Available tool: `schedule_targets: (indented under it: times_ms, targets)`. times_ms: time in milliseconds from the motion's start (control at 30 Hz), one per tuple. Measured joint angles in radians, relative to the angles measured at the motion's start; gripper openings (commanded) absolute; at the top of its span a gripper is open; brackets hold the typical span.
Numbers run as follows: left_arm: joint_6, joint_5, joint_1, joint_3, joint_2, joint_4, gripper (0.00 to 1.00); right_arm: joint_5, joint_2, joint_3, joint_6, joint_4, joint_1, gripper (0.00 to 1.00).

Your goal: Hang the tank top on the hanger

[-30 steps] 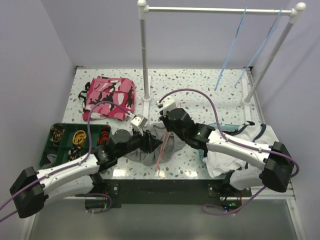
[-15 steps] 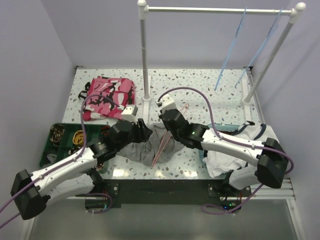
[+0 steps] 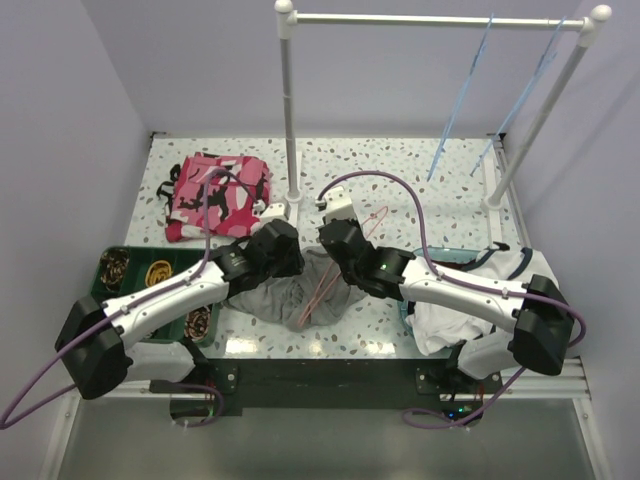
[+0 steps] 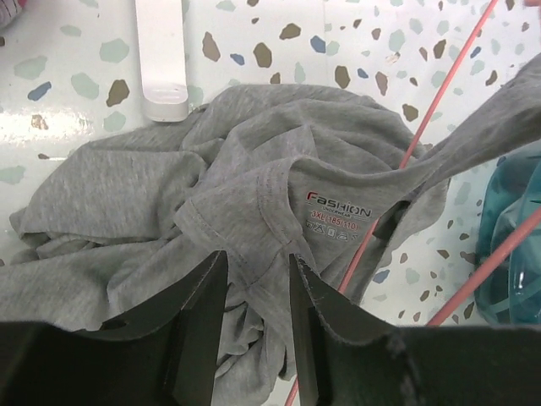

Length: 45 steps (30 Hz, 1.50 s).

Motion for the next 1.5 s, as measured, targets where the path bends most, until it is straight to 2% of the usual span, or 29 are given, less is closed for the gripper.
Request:
schedule_targets:
  times_ms: [167,600,967,1267,1300,1367,1500]
  targets:
    - [-0.027,0.0,-0.003,0.04,0.076,-0.019,0.36,0.018,0.0,0.0,0.004,0.0,0.002,0.0]
    - [-0.116,-0.075,-0.081,0.13,0.196,-0.043,0.38,0.026,0.0,0.0,0.013,0.0,0.012,0.0]
    - [-0.173,-0.157,-0.096,0.132,0.219,-0.047,0.38,0.043,0.0,-0.003,0.02,-0.019,0.012,0.0]
    - [-0.183,-0.182,-0.099,0.086,0.232,0.011,0.29,0.058,0.0,-0.023,0.026,-0.026,0.011,0.0]
    - [-0.183,-0.182,-0.1,0.079,0.231,0.016,0.24,0.06,0.0,-0.024,0.026,-0.029,0.011,0.0]
    - [-0.184,-0.184,-0.1,0.067,0.23,0.032,0.22,0.062,0.0,-0.025,0.026,-0.038,0.012,0.0]
    - [-0.185,-0.185,-0.1,0.034,0.219,0.056,0.09,0.063,-0.001,-0.025,0.026,-0.034,0.013,0.0]
